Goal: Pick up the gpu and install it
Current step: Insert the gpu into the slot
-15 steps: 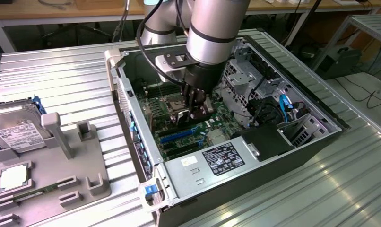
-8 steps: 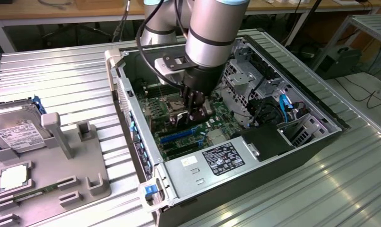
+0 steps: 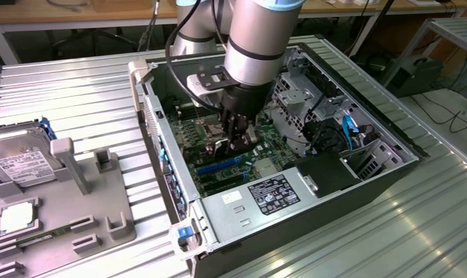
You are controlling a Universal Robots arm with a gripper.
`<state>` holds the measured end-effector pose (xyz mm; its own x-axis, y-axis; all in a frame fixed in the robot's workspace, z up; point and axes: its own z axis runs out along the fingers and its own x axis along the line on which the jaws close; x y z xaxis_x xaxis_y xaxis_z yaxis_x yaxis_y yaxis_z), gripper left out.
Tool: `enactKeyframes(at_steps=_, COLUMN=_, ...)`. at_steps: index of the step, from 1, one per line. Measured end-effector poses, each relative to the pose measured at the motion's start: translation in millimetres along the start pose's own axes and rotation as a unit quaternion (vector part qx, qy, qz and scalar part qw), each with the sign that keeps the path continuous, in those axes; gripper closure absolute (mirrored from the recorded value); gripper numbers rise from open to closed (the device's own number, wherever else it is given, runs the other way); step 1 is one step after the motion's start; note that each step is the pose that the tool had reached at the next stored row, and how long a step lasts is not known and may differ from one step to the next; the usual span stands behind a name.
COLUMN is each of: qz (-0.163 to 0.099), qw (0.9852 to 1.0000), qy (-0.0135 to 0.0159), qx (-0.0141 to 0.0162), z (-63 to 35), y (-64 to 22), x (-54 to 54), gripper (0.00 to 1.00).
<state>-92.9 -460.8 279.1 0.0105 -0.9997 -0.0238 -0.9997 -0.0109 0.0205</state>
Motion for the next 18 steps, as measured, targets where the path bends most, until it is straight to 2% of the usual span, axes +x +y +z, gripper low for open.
enactKeyframes(at_steps=18, qz=-0.004, qw=1.0000, qy=0.0002, qx=-0.0002, z=7.6, y=3.2, x=0.2, gripper=0.73)
